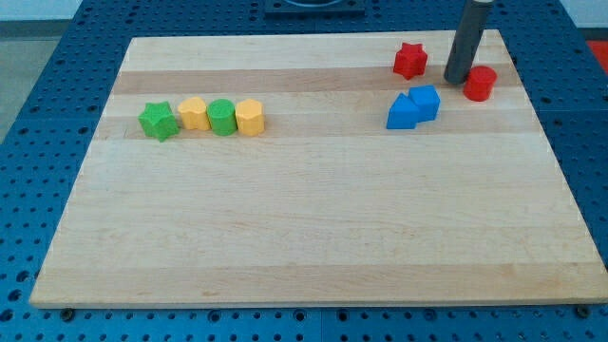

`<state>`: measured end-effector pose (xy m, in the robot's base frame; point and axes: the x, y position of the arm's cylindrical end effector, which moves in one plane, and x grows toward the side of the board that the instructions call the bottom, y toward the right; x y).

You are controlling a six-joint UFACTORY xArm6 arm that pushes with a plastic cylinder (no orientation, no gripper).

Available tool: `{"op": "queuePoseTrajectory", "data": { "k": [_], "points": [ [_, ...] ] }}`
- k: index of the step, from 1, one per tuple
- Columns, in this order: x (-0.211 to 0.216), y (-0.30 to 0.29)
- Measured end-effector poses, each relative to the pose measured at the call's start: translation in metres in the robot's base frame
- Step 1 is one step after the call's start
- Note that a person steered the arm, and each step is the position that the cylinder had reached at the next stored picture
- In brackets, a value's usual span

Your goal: Move red star right side of yellow hexagon

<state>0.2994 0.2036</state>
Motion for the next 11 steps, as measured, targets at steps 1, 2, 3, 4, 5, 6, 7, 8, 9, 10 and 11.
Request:
{"op": "queuePoseTrajectory", "data": {
  "k": [1, 2, 3, 4, 5, 6, 7, 8, 9, 10, 11],
  "points": [
    [-0.037, -0.006],
    [-0.044, -0.036],
    [-0.042, -0.064],
    [-0.034, -0.087],
    [-0.020, -0.109],
    [-0.007, -0.130],
    [0.006, -0.149],
    [0.019, -0.169],
    [0.030, -0.186],
    [0.041, -0.203],
    [0.053, -0.220]
  ]
}}
